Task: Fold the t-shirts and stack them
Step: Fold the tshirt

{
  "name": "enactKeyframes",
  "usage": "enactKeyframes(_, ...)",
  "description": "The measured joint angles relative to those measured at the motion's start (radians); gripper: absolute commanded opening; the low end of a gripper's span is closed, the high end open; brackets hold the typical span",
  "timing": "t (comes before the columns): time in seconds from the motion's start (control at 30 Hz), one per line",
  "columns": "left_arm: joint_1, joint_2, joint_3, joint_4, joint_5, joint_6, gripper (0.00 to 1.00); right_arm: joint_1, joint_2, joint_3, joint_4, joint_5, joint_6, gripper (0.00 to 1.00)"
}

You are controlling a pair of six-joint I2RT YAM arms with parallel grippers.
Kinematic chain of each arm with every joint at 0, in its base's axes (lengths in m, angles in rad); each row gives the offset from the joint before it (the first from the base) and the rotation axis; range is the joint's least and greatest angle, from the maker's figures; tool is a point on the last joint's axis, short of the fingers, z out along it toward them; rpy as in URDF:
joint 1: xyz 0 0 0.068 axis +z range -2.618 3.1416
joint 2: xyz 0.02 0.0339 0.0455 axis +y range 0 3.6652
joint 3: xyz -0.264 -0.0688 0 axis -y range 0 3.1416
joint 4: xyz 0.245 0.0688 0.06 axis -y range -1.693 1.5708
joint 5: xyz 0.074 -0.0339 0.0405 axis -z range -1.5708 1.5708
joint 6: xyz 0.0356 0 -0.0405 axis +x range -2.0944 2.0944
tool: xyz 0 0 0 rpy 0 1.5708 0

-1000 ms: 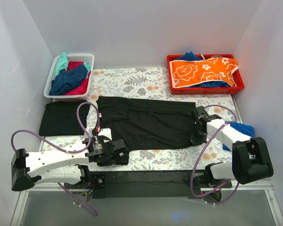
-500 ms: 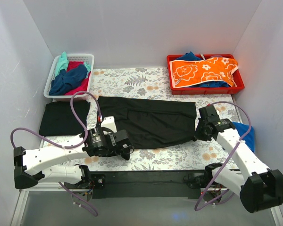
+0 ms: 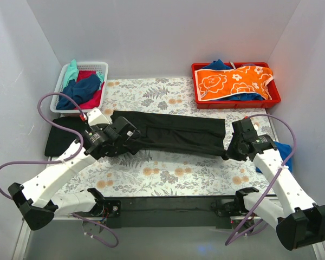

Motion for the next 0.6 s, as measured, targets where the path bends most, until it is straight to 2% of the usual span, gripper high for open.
enactKeyframes(0.37, 0.08, 0.045, -0.01, 0.0, -0.04, 0.006, 0.0, -0.034, 0.14, 0.051, 0.03, 0.022, -0.019, 0.01)
enactKeyframes(0.6, 0.152, 0.093, -0.031, 0.113, -0.034, 0.137, 0.0, -0.112, 0.308, 0.115, 0.137, -0.013, -0.085, 0.01)
